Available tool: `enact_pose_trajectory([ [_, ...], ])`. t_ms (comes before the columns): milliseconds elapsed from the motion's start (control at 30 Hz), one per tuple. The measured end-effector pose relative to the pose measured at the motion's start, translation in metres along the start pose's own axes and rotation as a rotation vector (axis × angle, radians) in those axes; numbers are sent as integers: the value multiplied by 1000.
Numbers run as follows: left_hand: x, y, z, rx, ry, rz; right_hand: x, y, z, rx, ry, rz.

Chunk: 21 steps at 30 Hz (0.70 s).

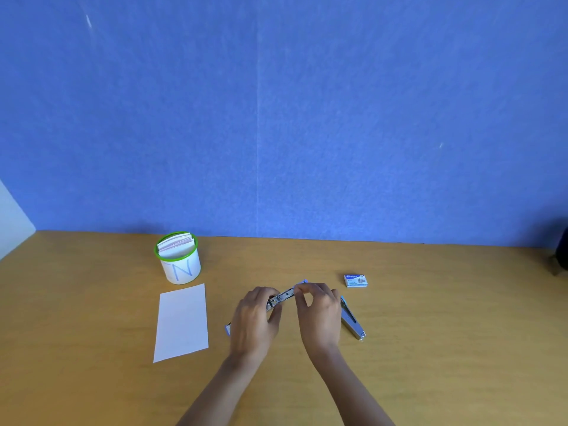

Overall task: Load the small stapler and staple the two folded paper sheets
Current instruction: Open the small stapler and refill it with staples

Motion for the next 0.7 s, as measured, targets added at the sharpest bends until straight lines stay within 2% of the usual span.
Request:
enact_pose_trajectory([
  [400, -5, 6, -5, 15, -24, -61, 6, 12, 12, -37, 87, -3],
  [700, -7, 3, 1, 32, 123, -38, 14, 16, 23, -134, 176, 121],
])
Point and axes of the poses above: each hand's wrist, its own x-axis away from the middle knuckle, its own y-axis out of the back of the hand, z = x × y, the point moved 2 cm from there along -x, towards the middle knuckle, and after that the axes turned 5 degrees about -z, right-handed, at the moved point
